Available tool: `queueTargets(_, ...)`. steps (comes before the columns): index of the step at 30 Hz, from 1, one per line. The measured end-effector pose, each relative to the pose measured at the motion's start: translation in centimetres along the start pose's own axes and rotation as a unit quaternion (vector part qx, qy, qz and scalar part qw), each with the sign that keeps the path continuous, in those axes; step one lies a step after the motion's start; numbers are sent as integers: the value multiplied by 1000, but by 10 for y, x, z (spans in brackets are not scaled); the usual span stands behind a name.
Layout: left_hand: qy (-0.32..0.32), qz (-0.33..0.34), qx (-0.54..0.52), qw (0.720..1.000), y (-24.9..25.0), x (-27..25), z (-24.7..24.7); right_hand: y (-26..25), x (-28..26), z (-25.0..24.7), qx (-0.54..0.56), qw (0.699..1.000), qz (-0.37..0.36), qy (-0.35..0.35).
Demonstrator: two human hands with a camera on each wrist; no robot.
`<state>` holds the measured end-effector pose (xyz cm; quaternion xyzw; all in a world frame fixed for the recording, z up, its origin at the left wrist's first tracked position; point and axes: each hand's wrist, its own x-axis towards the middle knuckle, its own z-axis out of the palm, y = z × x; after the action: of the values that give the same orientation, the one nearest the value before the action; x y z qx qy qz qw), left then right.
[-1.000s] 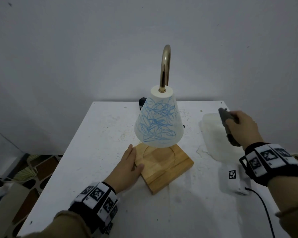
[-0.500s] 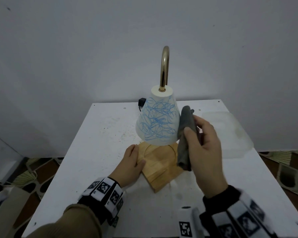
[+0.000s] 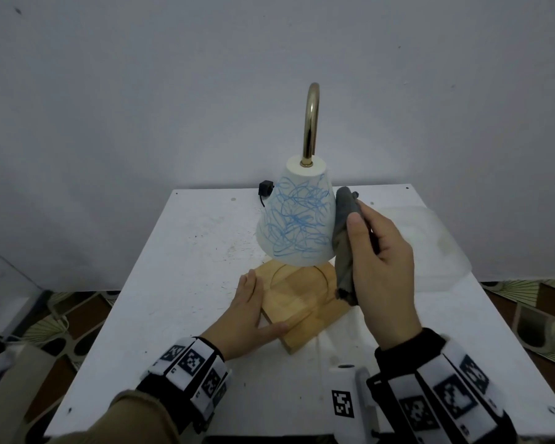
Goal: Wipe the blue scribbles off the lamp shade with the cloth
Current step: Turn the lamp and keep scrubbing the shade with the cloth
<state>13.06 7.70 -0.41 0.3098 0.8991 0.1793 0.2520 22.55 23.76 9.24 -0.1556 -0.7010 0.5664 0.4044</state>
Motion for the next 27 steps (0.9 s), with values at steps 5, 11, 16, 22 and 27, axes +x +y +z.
queueTargets(5, 4, 1, 7, 1000, -1, 0, -2, -2, -18, 8, -13, 997, -74, 28)
queueTargets(11, 5, -4, -3, 1000, 3, -1, -4, 18, -19, 7, -63, 994, -51, 68)
queueTargets(16, 4, -15, -7, 1000, 9, 1, -3, 1, -13, 15, -15, 994, -75, 72)
queueTargets(22, 5, -14, -7, 1000, 11, -1, -4, 16, -40, 20, -57, 983, -141, 103)
queueTargets(27, 8, -11, -9, 1000, 9, -1, -4, 35, -22, 9, -65, 990, -61, 109)
